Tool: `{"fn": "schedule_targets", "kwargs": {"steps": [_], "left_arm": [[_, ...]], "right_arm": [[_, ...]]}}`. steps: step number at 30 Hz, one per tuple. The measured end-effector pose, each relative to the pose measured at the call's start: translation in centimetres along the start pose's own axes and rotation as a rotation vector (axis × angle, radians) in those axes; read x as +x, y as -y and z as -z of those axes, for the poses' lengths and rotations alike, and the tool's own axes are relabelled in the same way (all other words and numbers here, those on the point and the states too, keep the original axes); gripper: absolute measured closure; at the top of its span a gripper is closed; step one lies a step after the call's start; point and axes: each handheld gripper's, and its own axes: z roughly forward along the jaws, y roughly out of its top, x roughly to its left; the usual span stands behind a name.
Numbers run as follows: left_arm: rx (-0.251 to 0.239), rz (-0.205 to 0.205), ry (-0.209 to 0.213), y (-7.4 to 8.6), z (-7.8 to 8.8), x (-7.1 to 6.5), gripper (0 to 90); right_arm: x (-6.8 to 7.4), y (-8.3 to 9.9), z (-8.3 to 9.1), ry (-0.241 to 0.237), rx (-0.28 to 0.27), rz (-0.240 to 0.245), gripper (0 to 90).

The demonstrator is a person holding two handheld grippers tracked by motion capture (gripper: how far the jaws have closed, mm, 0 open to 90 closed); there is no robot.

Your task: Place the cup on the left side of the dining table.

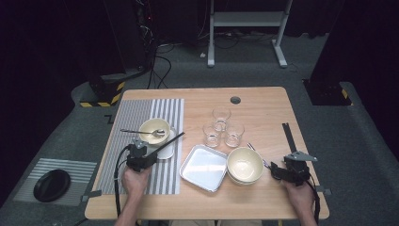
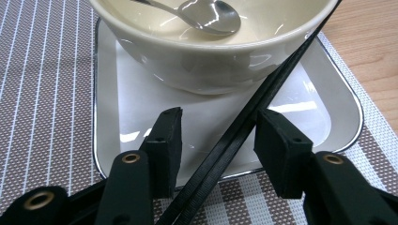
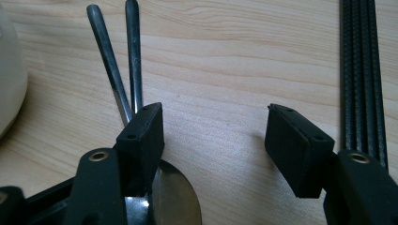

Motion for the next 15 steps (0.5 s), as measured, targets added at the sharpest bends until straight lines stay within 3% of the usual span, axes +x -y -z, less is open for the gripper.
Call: {"fn": "schedule_targets", "kwargs": {"steps": [15], "left_arm": [[0.01,-0.012,-0.008,0.01,-0.09,0.36,49.4]], "right_arm": [[0.01,0.0,0.0,0.0,0.0,0.0,37.7]]}}
